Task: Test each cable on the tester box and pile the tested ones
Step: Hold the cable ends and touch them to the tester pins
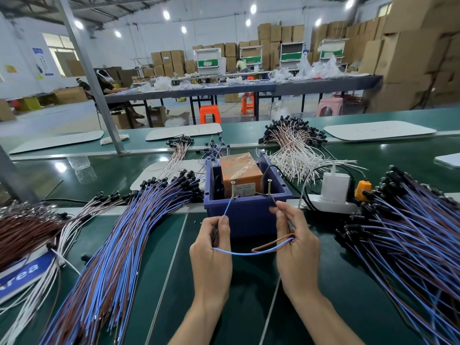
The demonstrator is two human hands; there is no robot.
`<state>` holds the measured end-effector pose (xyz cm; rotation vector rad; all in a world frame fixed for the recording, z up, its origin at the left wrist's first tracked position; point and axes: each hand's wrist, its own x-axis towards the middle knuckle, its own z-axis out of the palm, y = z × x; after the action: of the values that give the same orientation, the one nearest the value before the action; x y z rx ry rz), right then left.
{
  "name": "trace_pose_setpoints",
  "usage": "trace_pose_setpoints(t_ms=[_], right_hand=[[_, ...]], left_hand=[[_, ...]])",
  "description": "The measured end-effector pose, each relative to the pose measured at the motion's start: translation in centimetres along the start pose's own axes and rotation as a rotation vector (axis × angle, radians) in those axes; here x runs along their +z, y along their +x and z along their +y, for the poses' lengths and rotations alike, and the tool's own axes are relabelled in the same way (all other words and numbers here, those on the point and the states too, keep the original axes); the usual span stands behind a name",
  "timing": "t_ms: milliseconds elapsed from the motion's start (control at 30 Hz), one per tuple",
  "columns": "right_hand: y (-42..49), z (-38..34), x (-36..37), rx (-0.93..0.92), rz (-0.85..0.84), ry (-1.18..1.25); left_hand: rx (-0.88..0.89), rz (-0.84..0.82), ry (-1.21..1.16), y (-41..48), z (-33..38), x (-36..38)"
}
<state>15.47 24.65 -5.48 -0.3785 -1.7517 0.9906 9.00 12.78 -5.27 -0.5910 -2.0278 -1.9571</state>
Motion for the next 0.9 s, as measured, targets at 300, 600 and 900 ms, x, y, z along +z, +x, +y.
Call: trace_pose_setpoints(t_ms=[300, 600, 900], right_hand=[[-0.09, 0.23, 0.06, -0.018, 0.017, -0.018], [-0.12, 0.27, 0.14, -0.016, 0.015, -0.012], [-0.2, -0.25, -0.21, 0.01, 0.023, -0.01]], left_hand=[[-0.02, 0.012, -0.006, 0.1, -0.13, -0.02], [-0.003, 0.017, -0.003, 0.18, -0.39, -0.05], [-0.003, -0.001, 0.019, 0.04, -0.34, -0.17]])
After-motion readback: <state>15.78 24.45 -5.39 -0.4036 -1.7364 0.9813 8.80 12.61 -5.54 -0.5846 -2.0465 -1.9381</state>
